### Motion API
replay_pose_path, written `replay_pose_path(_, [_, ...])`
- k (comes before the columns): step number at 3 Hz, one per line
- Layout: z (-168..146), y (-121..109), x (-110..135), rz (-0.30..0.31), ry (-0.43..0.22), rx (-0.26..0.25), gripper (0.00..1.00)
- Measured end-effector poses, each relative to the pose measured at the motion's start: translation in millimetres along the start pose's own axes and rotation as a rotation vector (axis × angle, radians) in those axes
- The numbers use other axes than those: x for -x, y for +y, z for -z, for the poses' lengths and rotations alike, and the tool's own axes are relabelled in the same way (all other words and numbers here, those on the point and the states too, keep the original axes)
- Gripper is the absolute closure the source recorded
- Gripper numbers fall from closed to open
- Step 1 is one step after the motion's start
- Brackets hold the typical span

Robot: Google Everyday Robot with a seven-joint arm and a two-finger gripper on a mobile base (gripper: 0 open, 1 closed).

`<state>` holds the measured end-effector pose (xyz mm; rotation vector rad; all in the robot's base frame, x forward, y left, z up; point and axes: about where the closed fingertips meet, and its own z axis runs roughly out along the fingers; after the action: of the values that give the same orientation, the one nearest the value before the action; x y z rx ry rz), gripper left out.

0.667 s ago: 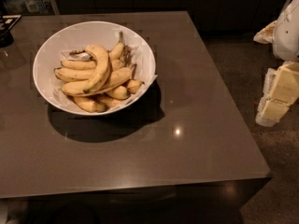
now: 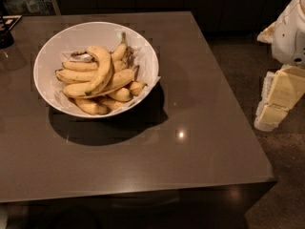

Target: Pick banana from white bowl

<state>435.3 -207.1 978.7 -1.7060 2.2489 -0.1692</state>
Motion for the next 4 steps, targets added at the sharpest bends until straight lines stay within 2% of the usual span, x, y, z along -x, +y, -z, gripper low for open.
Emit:
replay_pose_path(1, [2.6,4.0,23.6,0.005,0.073,0.000,0.00])
replay_pose_path(2, [8.9,14.9,51.0,0.051,0.130,0.032,0.00])
replay_pose_path(3, [14.6,13.6,56.4,0.055,0.116,0.009,0.00])
replay_pose_path(4, [11.9,5.4,80.2,0.038,0.076,0.003,0.00])
